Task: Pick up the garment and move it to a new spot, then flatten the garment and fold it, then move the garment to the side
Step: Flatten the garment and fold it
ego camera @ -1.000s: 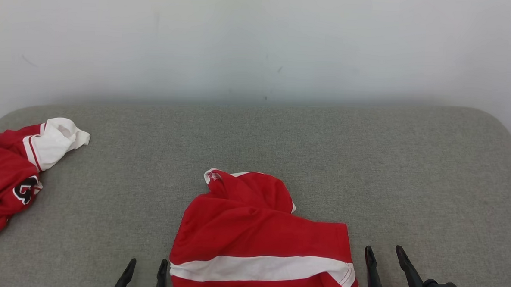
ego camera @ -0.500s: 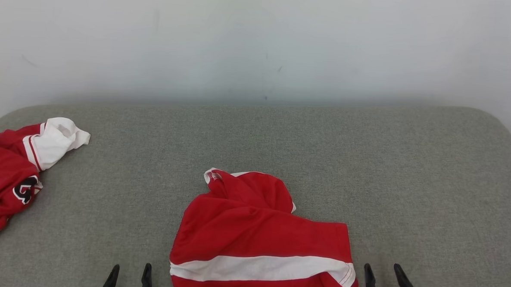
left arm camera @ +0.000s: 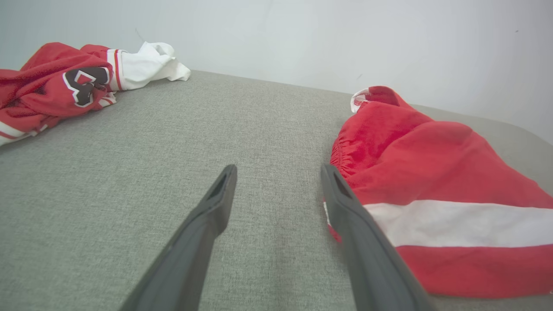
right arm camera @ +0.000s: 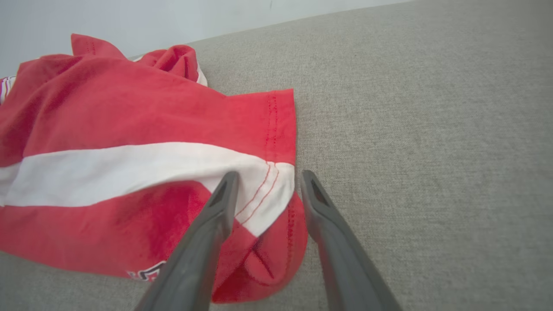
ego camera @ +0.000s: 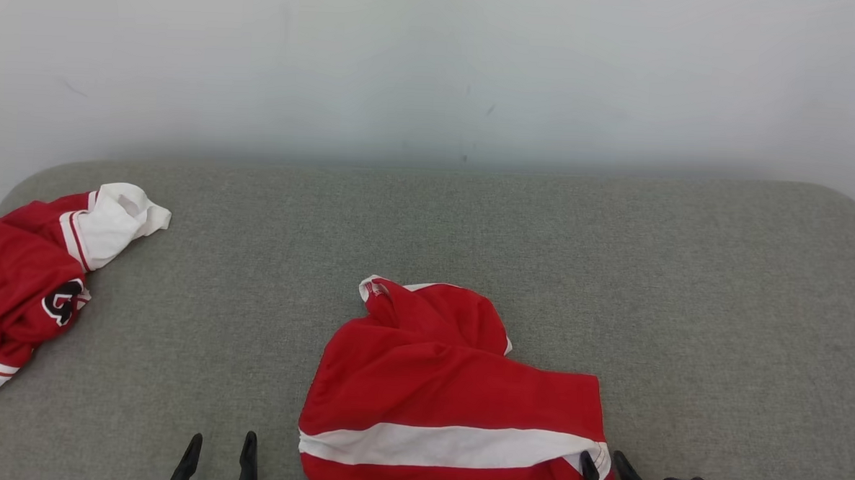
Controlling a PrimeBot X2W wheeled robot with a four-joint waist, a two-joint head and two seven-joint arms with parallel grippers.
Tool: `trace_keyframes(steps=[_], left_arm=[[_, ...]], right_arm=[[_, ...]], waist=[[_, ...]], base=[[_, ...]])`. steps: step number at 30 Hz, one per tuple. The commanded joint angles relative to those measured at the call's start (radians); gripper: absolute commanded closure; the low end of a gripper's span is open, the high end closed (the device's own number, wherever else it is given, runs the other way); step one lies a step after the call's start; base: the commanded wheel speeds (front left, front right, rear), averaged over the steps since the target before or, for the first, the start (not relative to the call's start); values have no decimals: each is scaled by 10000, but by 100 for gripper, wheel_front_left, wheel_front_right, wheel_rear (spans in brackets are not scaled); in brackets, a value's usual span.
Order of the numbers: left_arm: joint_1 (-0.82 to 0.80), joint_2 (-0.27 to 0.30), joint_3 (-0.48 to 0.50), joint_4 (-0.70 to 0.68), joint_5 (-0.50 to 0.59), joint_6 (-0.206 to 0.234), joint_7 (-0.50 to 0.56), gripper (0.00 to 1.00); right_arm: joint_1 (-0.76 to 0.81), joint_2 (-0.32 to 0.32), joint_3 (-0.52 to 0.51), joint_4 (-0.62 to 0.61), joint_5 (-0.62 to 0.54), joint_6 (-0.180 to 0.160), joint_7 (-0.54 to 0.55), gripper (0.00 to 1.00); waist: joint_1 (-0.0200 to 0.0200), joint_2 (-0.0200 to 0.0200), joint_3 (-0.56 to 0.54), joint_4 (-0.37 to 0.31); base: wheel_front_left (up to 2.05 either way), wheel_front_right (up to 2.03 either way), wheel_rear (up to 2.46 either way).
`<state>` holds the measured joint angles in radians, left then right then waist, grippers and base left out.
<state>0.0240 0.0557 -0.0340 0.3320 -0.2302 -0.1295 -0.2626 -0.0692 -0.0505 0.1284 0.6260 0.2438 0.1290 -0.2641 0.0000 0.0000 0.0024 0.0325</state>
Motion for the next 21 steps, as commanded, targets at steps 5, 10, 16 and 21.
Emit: trace_keyframes(steps=[5, 10, 16, 21], left_arm=[[17, -46, -26, -18, -6, -15, -36, 0], [17, -53, -27, 12, -35, -15, -36, 0], [140, -59, 21, 1, -61, -16, -36, 0], [150, -61, -108, 2, -190, -16, -36, 0]], right_arm=[[-317, 4, 75, 462, 130, 35, -2, 100], [-516, 2, -118, 662, 40, 35, -3, 100], [-226, -20, -1051, -234, -665, 35, -3, 100], [100, -326, -1849, -964, -1066, 36, -3, 100]], waist=[[0, 0, 15, 154], [0, 0, 31, 215], [0, 0, 1, 154], [0, 0, -45, 37]], base=[[0, 0, 0], [0, 0, 0], [0, 0, 0], [0, 0, 0]])
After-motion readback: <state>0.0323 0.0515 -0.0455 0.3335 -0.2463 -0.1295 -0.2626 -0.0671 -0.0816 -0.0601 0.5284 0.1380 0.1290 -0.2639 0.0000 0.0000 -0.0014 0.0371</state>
